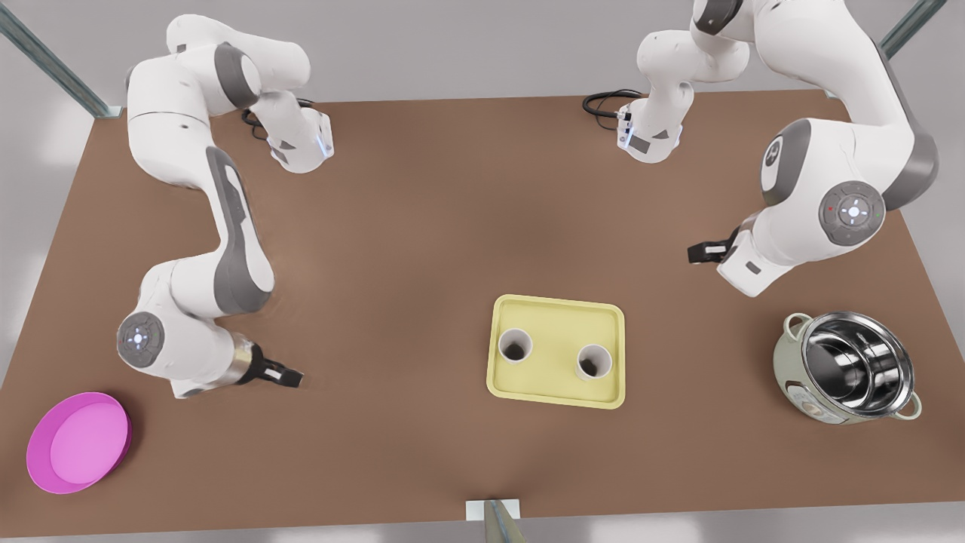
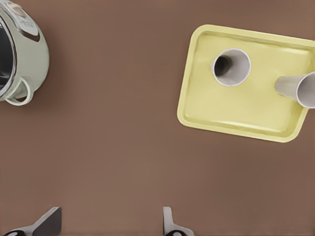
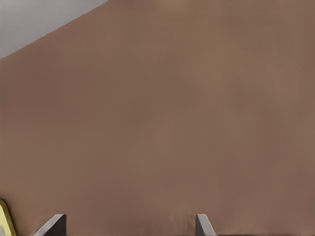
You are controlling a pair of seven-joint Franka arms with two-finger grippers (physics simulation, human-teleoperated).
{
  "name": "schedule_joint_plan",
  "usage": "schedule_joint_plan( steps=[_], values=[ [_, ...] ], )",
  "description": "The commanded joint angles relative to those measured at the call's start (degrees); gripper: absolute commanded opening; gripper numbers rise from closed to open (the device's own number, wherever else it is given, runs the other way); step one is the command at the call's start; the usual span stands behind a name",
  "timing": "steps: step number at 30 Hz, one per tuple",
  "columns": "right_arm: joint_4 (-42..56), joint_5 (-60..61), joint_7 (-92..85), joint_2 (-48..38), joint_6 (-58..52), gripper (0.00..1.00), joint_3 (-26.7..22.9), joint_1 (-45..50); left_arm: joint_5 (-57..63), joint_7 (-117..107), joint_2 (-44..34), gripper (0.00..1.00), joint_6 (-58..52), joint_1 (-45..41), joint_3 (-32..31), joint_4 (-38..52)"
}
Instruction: Use both arms to respectively pick up the white IKEA cups from the middle-left and middle-right positions, then place the white IKEA cups onto the middle-middle tray, ensuring that the cups remain upright and do not tip over
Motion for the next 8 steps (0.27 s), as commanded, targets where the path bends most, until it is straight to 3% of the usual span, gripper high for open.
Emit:
schedule_joint_plan(
  steps=[1, 5, 8],
  values=[
    [-1.13, -11.35, -30.69, -10.00, -18.59, 1.00, 0.00, -1.11, -0.31, 4.49, 0.20, 1.00, -0.21, 0.03, -0.01, 0.04],
    [-12.99, -9.06, -30.42, -27.06, -19.03, 1.00, -0.70, -0.85, -0.31, 4.41, 0.29, 1.00, -0.21, -0.06, -0.09, 0.04],
    [-15.37, -8.71, -30.42, -29.35, -19.03, 1.00, -1.93, -0.67, -0.31, 4.49, 0.29, 1.00, -0.21, -0.06, -0.01, 0.04]
  ],
)
